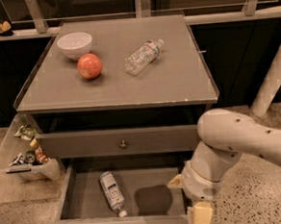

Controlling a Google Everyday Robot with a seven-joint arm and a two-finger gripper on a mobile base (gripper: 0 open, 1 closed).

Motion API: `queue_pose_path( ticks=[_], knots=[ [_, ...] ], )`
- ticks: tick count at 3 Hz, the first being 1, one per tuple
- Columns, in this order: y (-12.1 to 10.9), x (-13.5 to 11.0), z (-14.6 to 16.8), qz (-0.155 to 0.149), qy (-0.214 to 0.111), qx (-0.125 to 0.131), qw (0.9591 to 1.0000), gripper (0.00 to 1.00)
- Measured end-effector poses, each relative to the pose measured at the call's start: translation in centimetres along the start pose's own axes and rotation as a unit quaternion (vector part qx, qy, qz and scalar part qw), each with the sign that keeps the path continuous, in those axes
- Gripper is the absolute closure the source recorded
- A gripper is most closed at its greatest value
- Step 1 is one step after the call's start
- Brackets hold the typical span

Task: Pick water bottle from middle drawer and place on counter

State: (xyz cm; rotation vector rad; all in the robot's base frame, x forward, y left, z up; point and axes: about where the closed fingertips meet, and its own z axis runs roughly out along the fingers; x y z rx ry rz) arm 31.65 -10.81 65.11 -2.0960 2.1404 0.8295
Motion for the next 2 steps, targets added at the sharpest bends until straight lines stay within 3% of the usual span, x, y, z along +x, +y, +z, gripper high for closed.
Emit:
queue_pose_path(
  ticks=[1,2],
  knots=[
    [0.1,-0.55,0.12,-0.036,0.001,-0.001,0.9994,0.0],
    [0.1,-0.51,0.11,-0.034,0.001,0.0,0.9994,0.0]
  ],
)
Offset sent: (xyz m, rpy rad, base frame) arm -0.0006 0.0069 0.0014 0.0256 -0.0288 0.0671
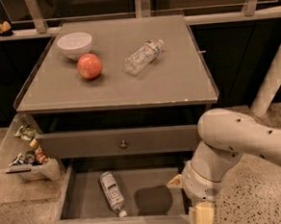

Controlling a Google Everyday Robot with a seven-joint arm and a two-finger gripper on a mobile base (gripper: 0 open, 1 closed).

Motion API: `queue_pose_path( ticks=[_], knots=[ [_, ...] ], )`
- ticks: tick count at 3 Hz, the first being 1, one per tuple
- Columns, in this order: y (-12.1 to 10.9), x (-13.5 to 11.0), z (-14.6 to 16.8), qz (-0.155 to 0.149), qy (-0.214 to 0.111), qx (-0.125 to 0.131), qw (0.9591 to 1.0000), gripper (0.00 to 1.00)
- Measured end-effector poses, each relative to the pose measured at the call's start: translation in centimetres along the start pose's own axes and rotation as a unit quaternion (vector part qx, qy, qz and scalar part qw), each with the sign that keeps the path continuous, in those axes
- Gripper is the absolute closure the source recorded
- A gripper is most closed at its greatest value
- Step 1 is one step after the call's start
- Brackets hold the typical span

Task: Pick water bottle from middle drawer and place on counter

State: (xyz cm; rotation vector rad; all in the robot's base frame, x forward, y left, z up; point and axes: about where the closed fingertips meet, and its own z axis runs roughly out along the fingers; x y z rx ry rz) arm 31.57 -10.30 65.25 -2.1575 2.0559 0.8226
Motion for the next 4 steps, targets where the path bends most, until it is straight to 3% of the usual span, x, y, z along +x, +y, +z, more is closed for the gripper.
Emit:
queue_pose_path(
  ticks=[1,2,3,4],
  knots=[
    [-1.8,-1.3,0.4,-0.013,-0.004,0.033,0.9993,0.0],
    [-3.4,-4.9,0.8,-0.03,0.013,0.108,0.9936,0.0],
    [-5.0,-9.2,0.6,-0.028,0.029,0.195,0.98,0.0],
    [-7.8,-13.0,0.2,-0.026,0.015,0.273,0.9615,0.0]
  ],
)
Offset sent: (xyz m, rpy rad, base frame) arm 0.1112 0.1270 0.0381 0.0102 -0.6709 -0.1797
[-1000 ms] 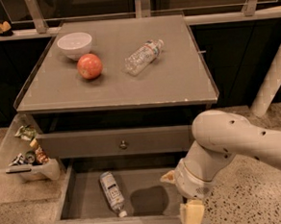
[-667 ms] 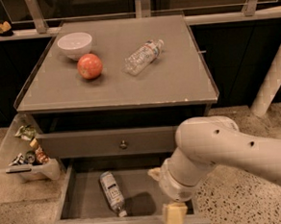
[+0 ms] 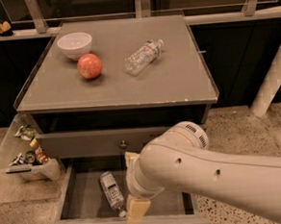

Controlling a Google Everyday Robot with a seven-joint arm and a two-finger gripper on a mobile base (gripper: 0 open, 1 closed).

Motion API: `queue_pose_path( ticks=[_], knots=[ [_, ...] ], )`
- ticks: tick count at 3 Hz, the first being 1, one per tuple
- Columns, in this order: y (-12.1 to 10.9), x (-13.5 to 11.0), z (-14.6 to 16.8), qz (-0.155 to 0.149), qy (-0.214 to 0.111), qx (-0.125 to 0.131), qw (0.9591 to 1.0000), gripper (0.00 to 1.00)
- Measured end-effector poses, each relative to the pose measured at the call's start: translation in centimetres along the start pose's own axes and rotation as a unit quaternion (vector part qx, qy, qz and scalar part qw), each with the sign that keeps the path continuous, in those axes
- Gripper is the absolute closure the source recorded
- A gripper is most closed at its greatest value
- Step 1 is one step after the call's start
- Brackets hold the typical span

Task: Pick water bottle from middle drawer and place on counter

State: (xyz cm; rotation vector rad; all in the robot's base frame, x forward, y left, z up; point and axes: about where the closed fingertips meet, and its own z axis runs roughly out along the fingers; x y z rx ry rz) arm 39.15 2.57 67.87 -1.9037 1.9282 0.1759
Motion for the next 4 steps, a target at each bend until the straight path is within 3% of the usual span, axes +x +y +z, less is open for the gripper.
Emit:
queue_pose_path(
  ticks=[1,2,3,4],
  knots=[
    [-2.0,-1.3,-0.2,0.031,-0.023,0.038,0.9985,0.0],
    [-1.4,-0.9,1.0,0.026,-0.016,0.027,0.9992,0.0],
    [2.1,0.6,8.1,0.005,0.0,-0.029,0.9996,0.0],
    [6.5,0.9,16.0,-0.018,0.004,-0.094,0.9954,0.0]
  ],
)
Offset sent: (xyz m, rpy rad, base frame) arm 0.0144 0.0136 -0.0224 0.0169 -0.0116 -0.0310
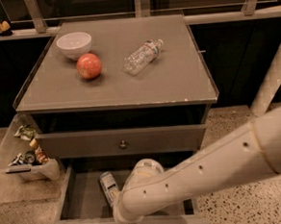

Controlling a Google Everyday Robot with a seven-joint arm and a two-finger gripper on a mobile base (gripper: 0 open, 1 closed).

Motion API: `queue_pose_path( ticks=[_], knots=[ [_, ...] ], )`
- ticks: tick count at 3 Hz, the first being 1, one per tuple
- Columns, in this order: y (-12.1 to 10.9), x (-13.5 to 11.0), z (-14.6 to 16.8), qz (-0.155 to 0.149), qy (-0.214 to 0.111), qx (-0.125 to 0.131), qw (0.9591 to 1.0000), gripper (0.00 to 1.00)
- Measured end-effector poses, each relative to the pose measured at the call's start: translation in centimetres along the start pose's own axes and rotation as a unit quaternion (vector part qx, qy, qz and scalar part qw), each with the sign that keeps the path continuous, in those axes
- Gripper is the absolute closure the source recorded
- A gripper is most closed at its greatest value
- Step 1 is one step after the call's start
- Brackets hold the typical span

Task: Pick water bottle from middle drawer and place on counter

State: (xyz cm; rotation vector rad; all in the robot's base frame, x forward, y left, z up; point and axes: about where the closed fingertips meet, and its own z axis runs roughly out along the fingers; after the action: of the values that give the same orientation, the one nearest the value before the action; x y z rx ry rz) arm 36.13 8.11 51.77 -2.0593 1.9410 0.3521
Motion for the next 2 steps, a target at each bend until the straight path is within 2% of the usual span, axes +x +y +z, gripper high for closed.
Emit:
queue_pose_path(
  ticks=[1,2],
  knots=[
    [0.98,-1.81,2.89,-0.026,0.002,-0.022,0.9994,0.0],
    [0.97,-1.82,2.86,-0.026,0.002,-0.022,0.9994,0.0]
  ],
)
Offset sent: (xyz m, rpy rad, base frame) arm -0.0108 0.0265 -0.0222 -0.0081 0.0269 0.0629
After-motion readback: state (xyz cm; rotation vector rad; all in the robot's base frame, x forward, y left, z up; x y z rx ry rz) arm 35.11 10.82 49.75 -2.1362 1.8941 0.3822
